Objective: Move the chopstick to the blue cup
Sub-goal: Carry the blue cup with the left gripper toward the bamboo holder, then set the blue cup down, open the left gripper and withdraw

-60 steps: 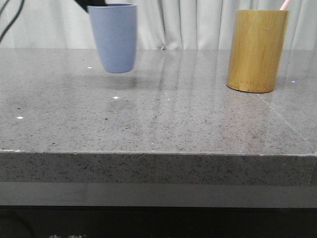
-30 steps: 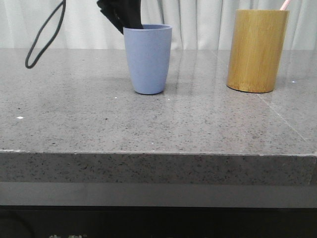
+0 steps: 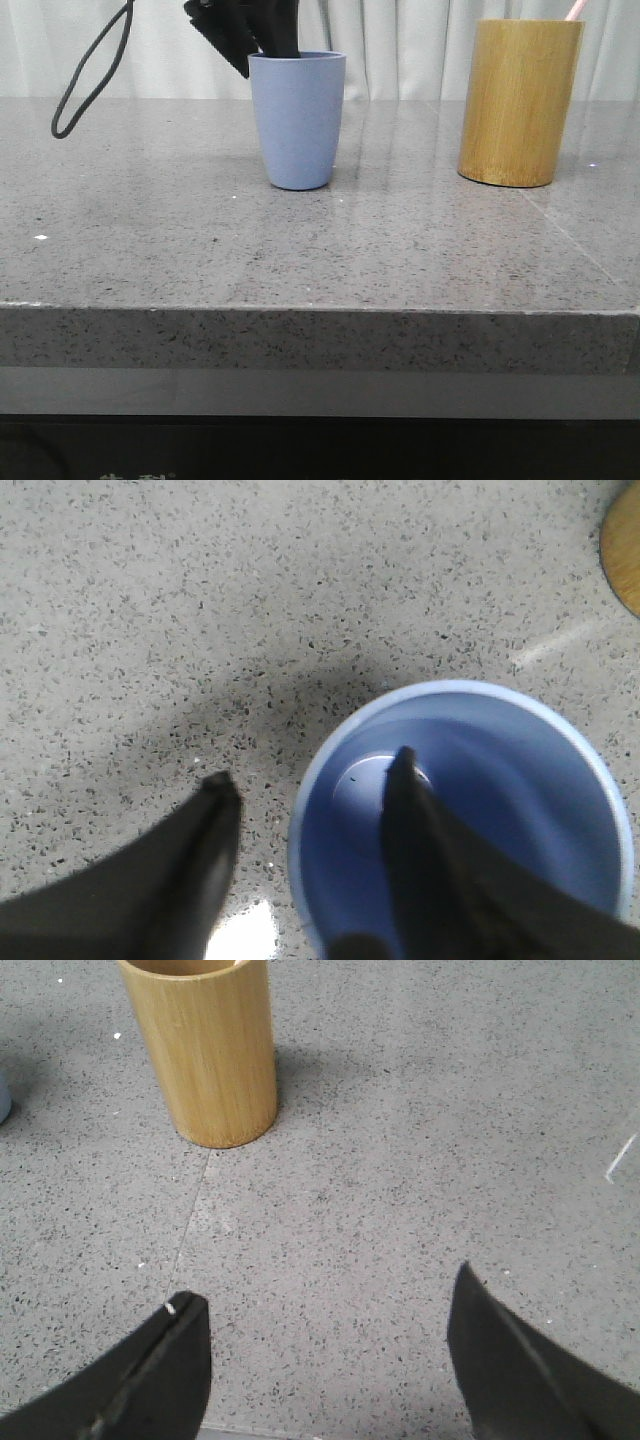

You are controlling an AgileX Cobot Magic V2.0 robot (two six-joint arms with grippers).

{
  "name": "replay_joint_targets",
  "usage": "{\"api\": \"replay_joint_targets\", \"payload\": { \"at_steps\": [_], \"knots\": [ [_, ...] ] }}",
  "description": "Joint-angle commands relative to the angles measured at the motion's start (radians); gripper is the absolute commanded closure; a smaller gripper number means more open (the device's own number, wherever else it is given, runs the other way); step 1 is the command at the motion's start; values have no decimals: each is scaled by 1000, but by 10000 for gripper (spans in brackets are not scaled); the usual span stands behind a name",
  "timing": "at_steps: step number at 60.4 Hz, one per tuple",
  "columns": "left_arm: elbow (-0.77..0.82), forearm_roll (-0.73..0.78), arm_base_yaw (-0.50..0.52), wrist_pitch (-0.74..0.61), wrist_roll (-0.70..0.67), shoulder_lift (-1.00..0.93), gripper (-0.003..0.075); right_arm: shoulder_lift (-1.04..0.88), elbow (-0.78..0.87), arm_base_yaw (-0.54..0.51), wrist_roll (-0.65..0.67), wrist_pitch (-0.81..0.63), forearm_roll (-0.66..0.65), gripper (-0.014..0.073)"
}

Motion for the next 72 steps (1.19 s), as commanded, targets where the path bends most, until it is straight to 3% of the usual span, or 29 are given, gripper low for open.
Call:
{"api": "replay_joint_targets", "payload": {
  "at_steps": [1,27,40,54,72],
  "knots": [
    [-34,-9,-8,-42,-1,-55,286,9,-31,-1,-6,-68,3,76],
    [-243,-9,-8,30,-12,-68,365,104,-60,-1,-5,-220,68,76],
    [-214,-15,-8,17,-31,-161,366,185,-67,-1,-5,-369,147,76],
    [-23,-17,-8,-84,-31,-330,366,248,-68,-1,-5,-518,247,76],
    [476,-17,-8,-361,-29,-665,366,366,-140,-1,-5,-600,284,76]
  ]
}}
